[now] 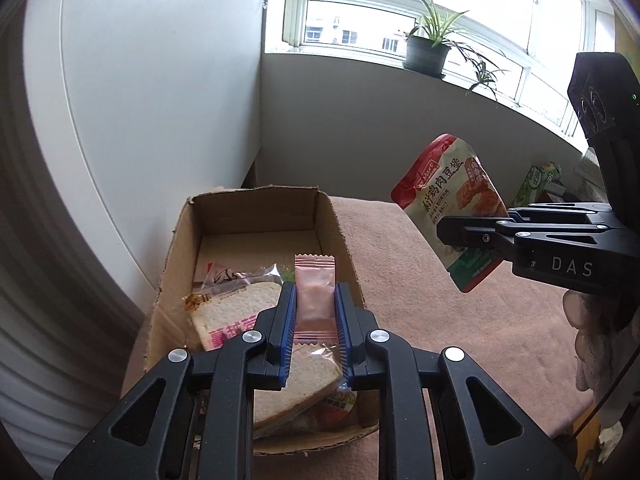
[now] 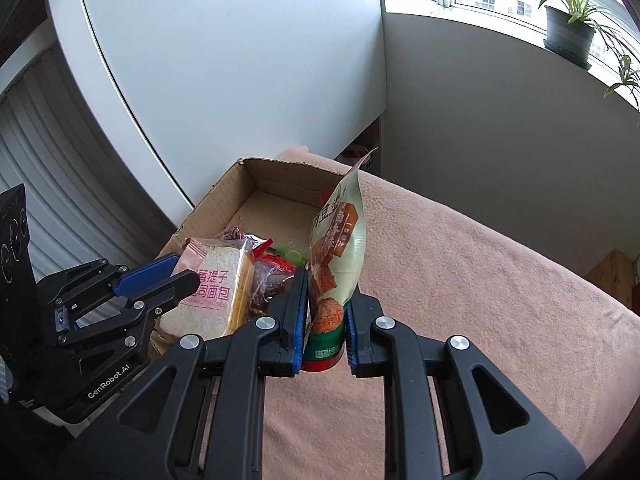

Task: Organize snacks

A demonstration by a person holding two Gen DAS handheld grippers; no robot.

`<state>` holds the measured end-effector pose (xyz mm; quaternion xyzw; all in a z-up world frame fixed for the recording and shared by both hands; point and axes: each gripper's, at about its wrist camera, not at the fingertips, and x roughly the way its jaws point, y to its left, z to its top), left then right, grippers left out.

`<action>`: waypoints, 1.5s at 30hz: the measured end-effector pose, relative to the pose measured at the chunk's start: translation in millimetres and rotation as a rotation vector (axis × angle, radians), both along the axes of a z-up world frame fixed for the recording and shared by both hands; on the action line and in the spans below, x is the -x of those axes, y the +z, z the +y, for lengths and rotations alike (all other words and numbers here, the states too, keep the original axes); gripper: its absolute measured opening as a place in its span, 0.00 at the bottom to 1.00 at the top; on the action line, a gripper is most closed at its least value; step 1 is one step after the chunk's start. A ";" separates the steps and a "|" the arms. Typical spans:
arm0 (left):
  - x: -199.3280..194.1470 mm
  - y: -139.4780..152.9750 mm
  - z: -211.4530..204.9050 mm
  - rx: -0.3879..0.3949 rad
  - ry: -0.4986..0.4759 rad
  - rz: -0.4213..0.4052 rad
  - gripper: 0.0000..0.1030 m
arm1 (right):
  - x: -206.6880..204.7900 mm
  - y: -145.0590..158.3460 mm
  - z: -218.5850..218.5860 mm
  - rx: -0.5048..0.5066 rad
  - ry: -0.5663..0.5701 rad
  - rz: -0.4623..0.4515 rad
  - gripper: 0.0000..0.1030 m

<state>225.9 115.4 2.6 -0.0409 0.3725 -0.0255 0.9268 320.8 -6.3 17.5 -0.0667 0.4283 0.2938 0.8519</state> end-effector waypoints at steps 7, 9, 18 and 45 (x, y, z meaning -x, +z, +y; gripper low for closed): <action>-7.7 -10.2 39.8 0.014 0.063 0.028 0.17 | -13.8 -19.7 39.5 0.046 0.014 0.024 0.16; -11.3 -12.8 47.2 0.022 0.072 0.037 0.17 | -17.4 -25.9 44.0 0.060 0.010 0.031 0.16; -27.1 -23.4 66.4 0.061 0.108 0.066 0.17 | -17.8 -45.5 64.3 0.097 0.027 0.042 0.26; -10.1 -6.0 56.5 0.036 0.130 0.035 0.63 | 13.7 -23.9 23.2 0.093 -0.022 -0.041 0.68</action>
